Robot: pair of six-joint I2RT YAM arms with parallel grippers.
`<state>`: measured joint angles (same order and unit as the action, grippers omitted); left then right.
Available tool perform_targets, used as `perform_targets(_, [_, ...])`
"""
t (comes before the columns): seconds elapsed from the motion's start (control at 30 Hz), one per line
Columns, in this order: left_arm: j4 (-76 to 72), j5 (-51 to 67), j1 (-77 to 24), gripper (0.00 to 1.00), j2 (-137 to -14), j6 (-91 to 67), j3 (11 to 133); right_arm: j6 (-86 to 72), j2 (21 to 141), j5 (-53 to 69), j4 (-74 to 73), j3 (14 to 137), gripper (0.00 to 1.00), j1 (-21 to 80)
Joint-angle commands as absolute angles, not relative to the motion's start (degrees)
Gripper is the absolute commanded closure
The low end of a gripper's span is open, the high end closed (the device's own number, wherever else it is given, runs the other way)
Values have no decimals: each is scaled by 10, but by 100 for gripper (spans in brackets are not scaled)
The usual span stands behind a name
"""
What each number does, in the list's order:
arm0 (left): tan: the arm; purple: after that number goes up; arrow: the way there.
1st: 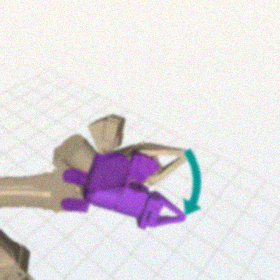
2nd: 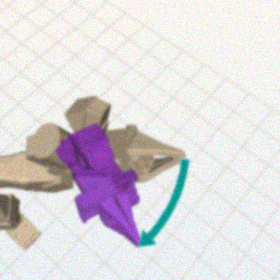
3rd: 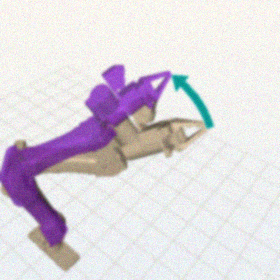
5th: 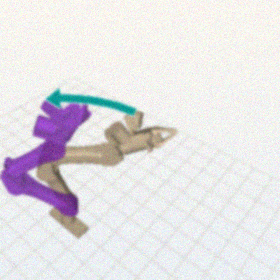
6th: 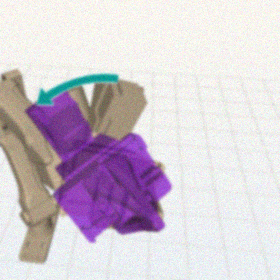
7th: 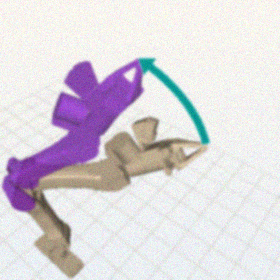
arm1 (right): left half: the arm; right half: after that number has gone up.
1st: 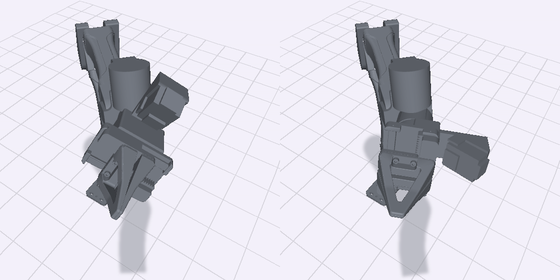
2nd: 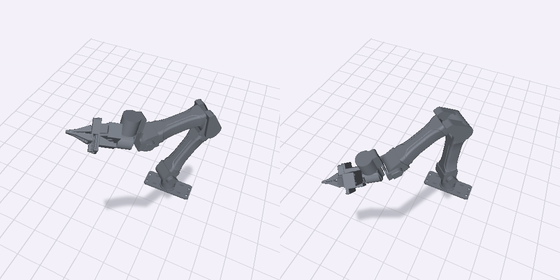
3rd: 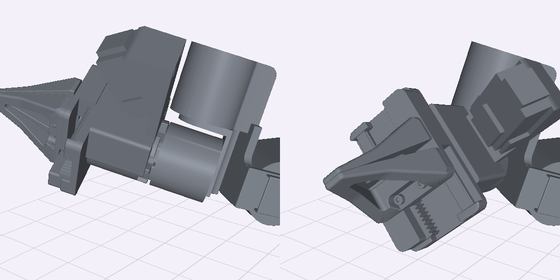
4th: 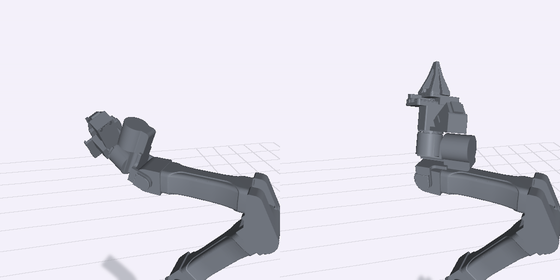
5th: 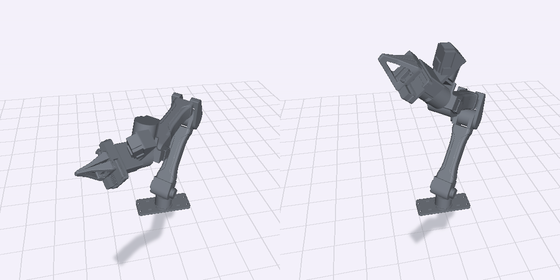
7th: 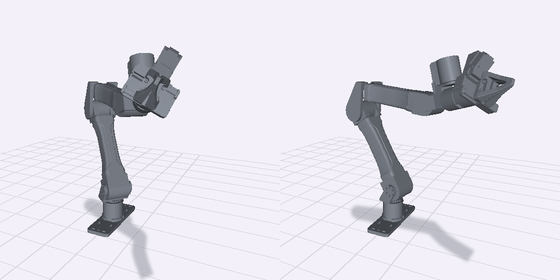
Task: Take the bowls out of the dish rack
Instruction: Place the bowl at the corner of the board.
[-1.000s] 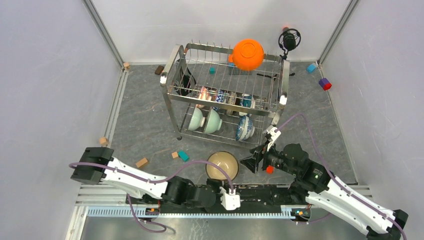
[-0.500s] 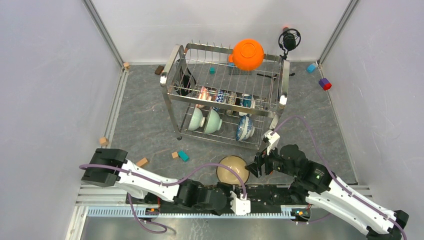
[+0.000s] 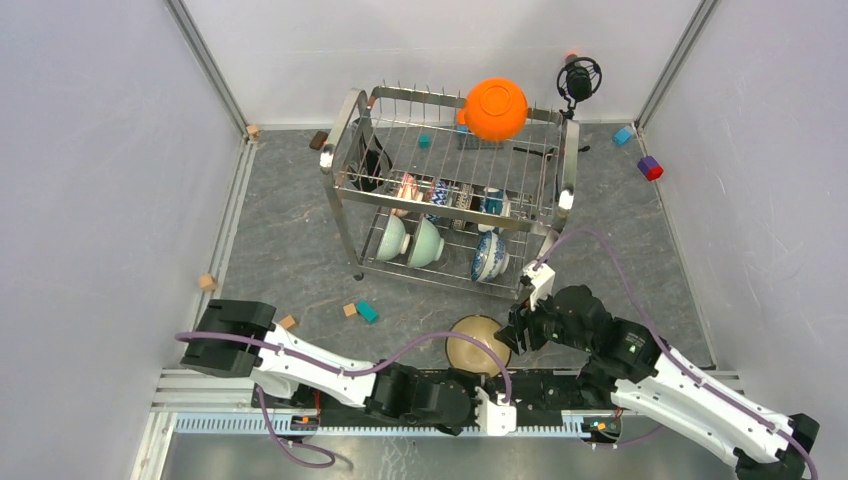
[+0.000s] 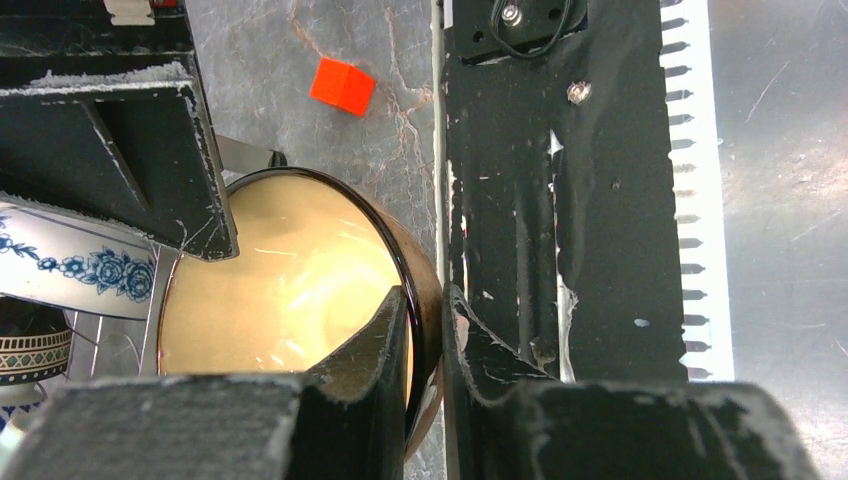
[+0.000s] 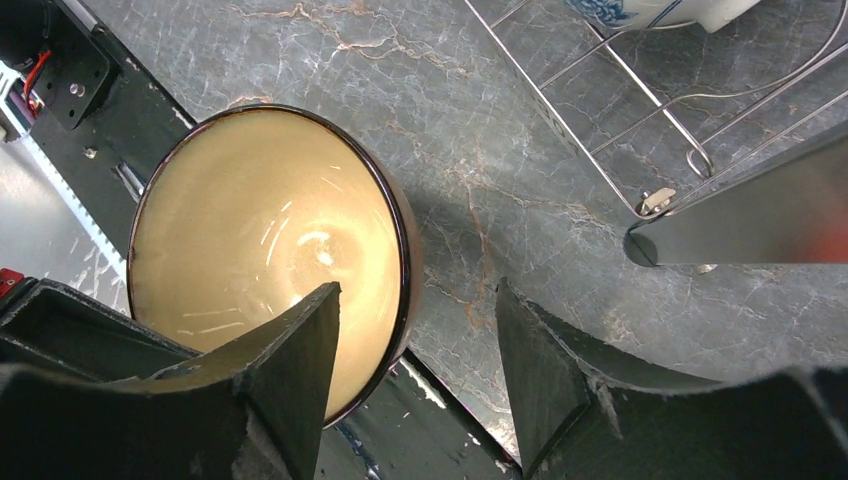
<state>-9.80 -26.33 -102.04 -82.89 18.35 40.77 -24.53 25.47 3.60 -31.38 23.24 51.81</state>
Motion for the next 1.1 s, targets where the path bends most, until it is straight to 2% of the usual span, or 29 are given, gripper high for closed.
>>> perform_targets(0.0, [-171, -283, -1024, 98, -829, 232, 447, -250, 267, 22, -322, 252, 38, 518])
perform_targets(0.53, [-176, -302, -1024, 98, -838, 209, 455, -245, 290, 48, -293, 218, 54, 519])
perform_targets(0.63, [-176, -302, -1024, 98, -839, 206, 455, -243, 293, 53, -291, 218, 63, 519])
perform_targets(0.9, [-174, -319, -1024, 98, -843, 179, 453, -241, 294, 67, -283, 223, 100, 519])
perform_targets(1.03, [-171, -338, -1024, 98, -842, 159, 448, -246, 291, 71, -274, 226, 100, 518])
perform_targets(1.07, [-171, -341, -1024, 94, -841, 152, 446, -248, 289, 69, -271, 226, 100, 519])
